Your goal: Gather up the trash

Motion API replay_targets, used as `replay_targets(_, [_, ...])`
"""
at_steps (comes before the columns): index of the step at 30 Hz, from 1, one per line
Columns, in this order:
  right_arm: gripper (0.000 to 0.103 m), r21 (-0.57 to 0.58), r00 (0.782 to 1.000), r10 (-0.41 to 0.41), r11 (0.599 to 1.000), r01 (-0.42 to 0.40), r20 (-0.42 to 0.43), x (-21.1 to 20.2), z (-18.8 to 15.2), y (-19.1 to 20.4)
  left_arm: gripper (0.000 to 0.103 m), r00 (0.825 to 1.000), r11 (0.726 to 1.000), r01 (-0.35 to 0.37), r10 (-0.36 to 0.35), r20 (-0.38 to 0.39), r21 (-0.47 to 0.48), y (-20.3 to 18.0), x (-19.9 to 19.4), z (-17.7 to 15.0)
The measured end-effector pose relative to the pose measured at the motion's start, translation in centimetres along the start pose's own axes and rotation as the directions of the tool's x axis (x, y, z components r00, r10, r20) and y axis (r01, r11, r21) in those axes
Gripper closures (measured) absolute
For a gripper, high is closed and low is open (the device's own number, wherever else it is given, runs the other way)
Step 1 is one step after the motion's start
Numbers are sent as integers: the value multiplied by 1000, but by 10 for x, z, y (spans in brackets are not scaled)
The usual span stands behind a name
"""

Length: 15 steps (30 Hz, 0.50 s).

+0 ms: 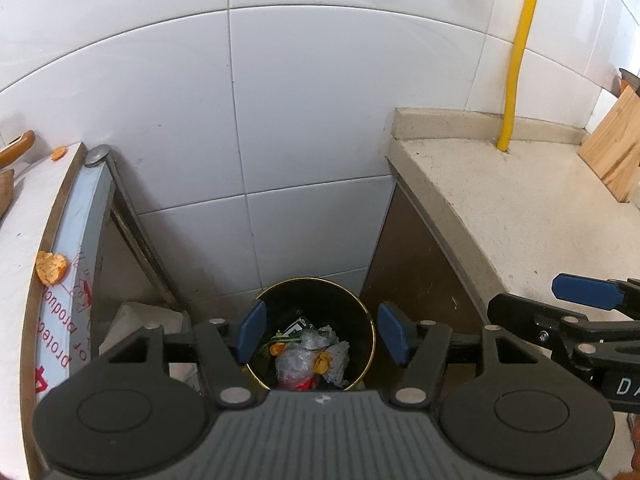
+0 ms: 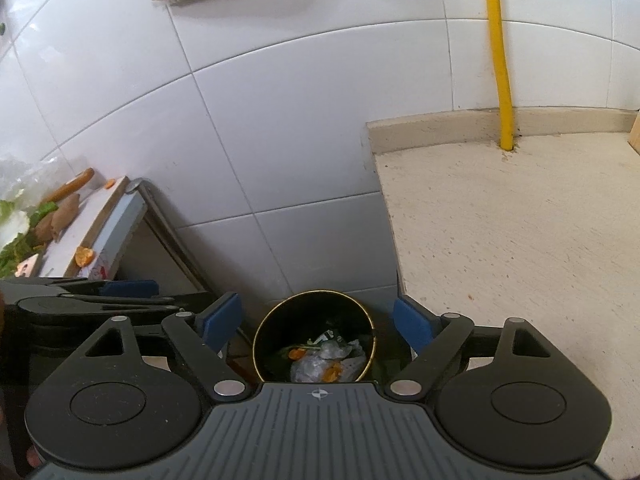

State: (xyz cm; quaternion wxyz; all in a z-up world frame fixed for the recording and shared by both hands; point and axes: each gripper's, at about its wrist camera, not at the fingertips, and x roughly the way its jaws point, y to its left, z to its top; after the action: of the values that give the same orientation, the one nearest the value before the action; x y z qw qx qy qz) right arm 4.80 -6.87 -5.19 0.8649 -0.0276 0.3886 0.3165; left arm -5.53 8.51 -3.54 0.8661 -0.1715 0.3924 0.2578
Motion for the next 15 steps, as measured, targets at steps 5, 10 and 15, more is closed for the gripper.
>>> replay_targets(5, [14,-6,1000,-11,1000,11,5,-2,-2,1,46,1000,1000,-8,8,7,-3,-3,-4,-1])
replay_targets(10, [13,-1,1000,-5,1000,5,8,-5,-3,-2,38,999,1000,-15,15,34,2,-6,-8,0])
replay_targets(15, [12,2,1000,-8,1000,8,15,-7,-2,-3,34,999,1000,-9,9,39,14,-10,-9,1])
